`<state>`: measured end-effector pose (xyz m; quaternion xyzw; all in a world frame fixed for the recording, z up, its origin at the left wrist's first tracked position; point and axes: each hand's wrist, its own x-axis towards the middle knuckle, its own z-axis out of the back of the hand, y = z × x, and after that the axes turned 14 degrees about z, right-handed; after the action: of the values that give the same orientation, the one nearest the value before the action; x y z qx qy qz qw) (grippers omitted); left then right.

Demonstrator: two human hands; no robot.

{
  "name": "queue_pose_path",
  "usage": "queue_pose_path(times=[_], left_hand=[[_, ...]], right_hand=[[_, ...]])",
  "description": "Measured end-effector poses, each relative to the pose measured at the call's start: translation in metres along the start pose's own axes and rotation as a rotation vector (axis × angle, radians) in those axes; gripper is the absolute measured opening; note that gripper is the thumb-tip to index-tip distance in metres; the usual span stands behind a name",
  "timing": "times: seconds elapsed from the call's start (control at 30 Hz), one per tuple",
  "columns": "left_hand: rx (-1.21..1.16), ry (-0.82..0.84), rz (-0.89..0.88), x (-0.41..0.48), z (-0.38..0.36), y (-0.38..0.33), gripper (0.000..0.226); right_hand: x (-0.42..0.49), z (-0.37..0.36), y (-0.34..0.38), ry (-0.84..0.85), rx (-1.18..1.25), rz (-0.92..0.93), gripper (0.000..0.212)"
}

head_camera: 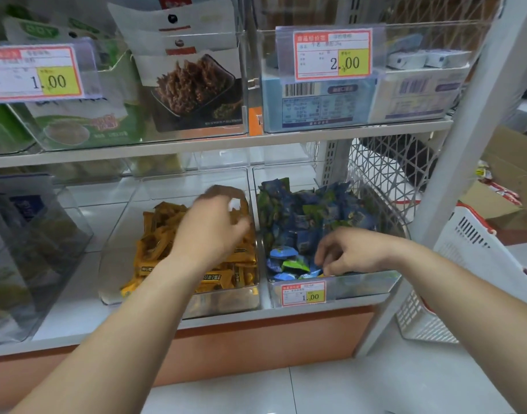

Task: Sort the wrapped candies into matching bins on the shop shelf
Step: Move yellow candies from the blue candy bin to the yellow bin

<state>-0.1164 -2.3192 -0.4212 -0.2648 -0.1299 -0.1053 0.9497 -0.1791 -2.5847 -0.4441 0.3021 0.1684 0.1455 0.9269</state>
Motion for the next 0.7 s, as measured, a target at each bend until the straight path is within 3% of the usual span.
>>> queue_pose_path(times=[0.17, 0.23, 0.33, 0.43, 0.57, 0.7], left_hand=[[-0.027, 0.287, -0.302, -0.026, -0.023, -0.046, 0.024], [-0.048, 0.393, -0.313, -0.031, -0.036, -0.053, 0.023], [0.014, 0.487, -0.272, -0.041, -0.054, -0.058, 0.044], [-0.022, 0.455, -0.234, -0.044, -0.065, -0.058, 0.06], [-0.314, 0.417, -0.14, -0.043, -0.065, -0.066, 0.034], [-0.314, 0.287, -0.143, -0.033, -0.055, -0.065, 0.023]], right_hand=[[0.007, -0.008, -0.009, -0.067, -0.021, -0.019, 0.017], [0.007, -0.007, -0.007, -0.083, -0.071, 0.004, 0.018], [-0.001, 0.004, -0.001, -0.187, -0.035, 0.054, 0.019], [-0.013, 0.018, 0.004, -0.358, 0.115, 0.115, 0.013], [-0.02, 0.018, 0.01, -0.505, 0.433, 0.174, 0.009], [-0.027, 0.022, 0.007, -0.628, 0.405, 0.157, 0.005]])
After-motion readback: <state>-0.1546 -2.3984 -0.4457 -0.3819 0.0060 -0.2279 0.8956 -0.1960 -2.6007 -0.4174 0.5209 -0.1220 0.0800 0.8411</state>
